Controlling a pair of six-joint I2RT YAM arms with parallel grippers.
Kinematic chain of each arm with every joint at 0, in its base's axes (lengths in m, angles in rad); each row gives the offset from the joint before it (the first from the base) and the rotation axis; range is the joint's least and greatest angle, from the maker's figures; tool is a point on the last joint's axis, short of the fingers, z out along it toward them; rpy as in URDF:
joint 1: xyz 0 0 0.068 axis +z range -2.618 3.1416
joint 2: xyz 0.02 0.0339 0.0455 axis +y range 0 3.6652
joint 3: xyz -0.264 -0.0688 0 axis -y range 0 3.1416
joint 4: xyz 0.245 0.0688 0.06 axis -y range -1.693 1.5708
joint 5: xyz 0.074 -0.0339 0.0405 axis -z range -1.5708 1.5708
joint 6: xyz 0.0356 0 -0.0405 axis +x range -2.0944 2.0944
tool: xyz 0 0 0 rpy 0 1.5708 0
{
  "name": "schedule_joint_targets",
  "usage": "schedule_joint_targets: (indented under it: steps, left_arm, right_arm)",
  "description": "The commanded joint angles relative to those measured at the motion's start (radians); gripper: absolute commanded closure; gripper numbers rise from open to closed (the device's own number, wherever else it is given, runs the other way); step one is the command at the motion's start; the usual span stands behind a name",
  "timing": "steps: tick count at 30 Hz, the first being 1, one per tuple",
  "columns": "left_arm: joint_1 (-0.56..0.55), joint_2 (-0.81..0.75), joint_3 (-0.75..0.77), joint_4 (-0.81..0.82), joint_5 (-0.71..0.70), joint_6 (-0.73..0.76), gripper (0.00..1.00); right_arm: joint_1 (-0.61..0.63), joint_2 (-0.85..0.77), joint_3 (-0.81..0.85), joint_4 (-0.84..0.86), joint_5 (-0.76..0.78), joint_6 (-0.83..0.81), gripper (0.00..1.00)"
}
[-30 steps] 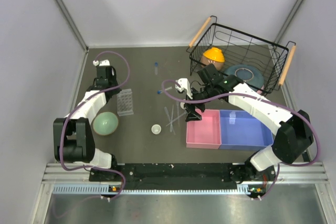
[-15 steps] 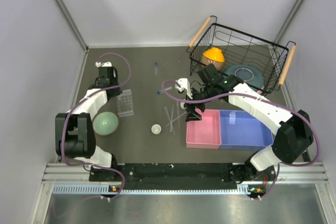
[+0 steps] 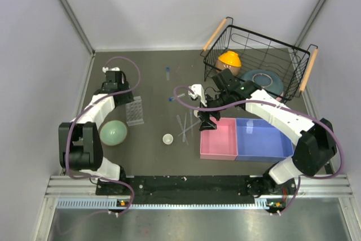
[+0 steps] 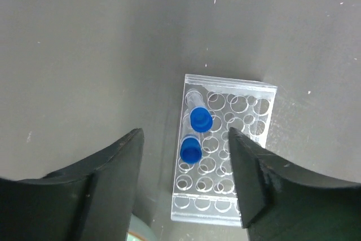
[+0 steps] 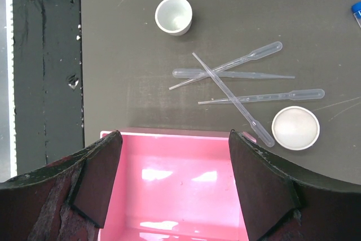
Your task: Organize the chemistry lab equipment
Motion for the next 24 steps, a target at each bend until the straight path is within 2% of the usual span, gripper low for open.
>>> schedule_joint_targets:
  steps: [1,5,11,13,18,24]
  left_arm:
    - [0.005,-0.095,0.068,-0.048,-0.016,-0.004,0.28]
    - [0.005,-0.174,0.085,-0.102,-0.010,0.011,0.18]
    - [0.034,-0.352,0.030,-0.145,0.031,0.044,0.10]
    - [0.037,-0.401,0.006,-0.151,0.060,0.060,0.01]
    - [0.066,-0.527,-0.074,-0.154,0.235,0.054,0.01]
    - [0.068,-0.593,-0.154,-0.171,0.327,0.064,0.01]
  right_arm:
    - [-0.007,-0.004,0.011,0.034,0.008,-0.011,0.23]
    - [-0.007,0.000,0.025,0.031,0.045,-0.045,0.23]
    - [-0.007,0.002,0.057,0.021,0.109,-0.182,0.23]
    - [-0.008,0.000,0.060,0.018,0.122,-0.263,0.22]
    - [-0.007,0.025,0.074,0.005,0.177,-0.444,0.11]
    - [-0.007,0.170,0.229,-0.044,0.246,-0.426,0.01]
